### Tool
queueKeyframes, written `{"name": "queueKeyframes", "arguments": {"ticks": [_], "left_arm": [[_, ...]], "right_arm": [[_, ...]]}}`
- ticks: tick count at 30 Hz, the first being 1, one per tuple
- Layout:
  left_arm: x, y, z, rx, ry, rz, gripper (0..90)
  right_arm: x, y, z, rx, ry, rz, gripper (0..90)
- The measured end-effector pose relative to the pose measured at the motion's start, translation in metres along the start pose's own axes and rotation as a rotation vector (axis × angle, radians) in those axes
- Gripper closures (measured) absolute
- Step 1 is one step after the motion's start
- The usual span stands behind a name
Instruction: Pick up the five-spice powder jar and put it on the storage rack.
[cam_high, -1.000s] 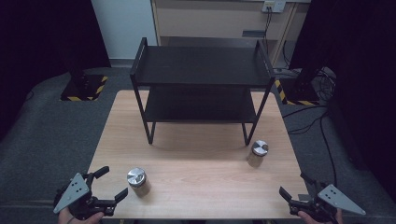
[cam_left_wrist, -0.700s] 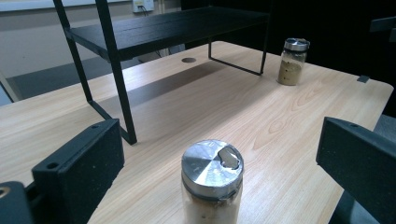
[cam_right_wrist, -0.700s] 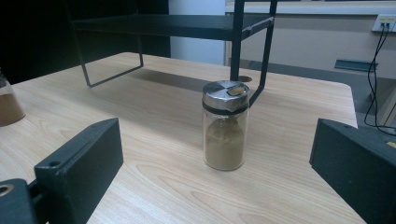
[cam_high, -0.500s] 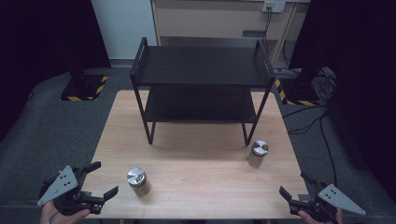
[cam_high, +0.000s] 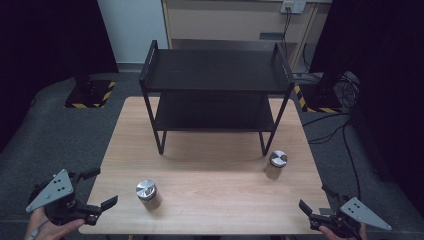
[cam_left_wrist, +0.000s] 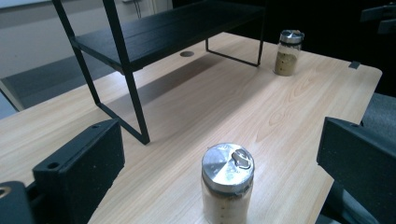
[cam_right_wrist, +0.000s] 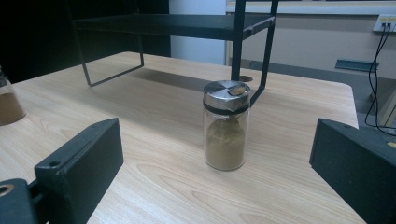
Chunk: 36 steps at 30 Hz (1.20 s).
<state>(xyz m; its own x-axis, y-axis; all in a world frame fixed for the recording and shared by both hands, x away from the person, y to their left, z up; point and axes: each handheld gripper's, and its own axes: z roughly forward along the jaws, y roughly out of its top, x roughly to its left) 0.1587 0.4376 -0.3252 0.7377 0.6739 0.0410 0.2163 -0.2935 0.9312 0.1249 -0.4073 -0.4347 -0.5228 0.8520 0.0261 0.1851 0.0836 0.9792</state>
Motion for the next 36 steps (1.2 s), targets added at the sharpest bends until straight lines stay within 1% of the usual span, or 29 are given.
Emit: {"name": "queueKeyframes", "arguments": {"ticks": [2,4,5,6,7,8,9,11,13,15,17,22,27,31,36], "left_arm": [[0.003,0.002,0.001,0.013,-0.007,-0.003,0.0],[0.007,0.002,0.003,0.022,-0.023,-0.009,0.0],[0.009,0.004,0.006,0.043,-0.03,-0.008,0.1],[0.011,0.005,0.008,0.05,-0.037,-0.007,0.2],[0.011,0.005,0.008,0.05,-0.037,-0.007,0.3],[0.012,0.007,0.012,0.069,-0.046,0.0,0.3],[0.012,0.007,0.012,0.069,-0.046,0.0,0.3],[0.015,0.01,0.019,0.094,-0.06,0.01,0.3],[0.016,0.01,0.021,0.099,-0.066,0.01,1.2],[0.018,0.01,0.026,0.117,-0.077,0.021,1.7],[0.018,0.011,0.032,0.142,-0.083,0.039,1.7],[0.02,0.011,0.05,0.192,-0.112,0.05,1.7],[0.023,0.006,0.066,0.215,-0.138,0.046,2.0],[0.027,0.0,0.078,0.216,-0.165,0.035,3.6],[0.029,-0.006,0.091,0.235,-0.181,0.031,5.2]], "right_arm": [[0.0,0.0,0.0,-0.001,-0.001,0.0,3.2],[0.0,0.0,0.0,0.0,0.0,-0.001,3.2],[0.0,0.0,0.0,0.0,0.001,-0.002,3.2],[0.0,0.0,0.001,0.001,0.001,-0.002,3.3],[0.0,0.0,0.001,0.001,0.001,-0.002,3.3],[0.0,0.0,0.0,0.001,0.0,-0.002,3.3],[0.0,0.0,0.0,0.001,0.0,-0.002,3.3],[0.0,0.0,0.0,0.0,0.0,0.0,3.3],[0.0,0.0,0.0,0.001,0.0,0.0,3.3],[0.0,0.0,0.0,0.0,0.001,-0.002,3.3],[0.0,0.0,0.0,-0.001,0.001,-0.002,3.3],[0.0,0.0,0.0,0.0,0.001,-0.003,3.3],[0.0,0.0,0.0,-0.001,-0.001,-0.002,3.3],[0.0,0.0,0.0,-0.001,-0.001,-0.001,3.3],[0.0,0.0,0.0,0.0,0.0,-0.001,3.3]]}}
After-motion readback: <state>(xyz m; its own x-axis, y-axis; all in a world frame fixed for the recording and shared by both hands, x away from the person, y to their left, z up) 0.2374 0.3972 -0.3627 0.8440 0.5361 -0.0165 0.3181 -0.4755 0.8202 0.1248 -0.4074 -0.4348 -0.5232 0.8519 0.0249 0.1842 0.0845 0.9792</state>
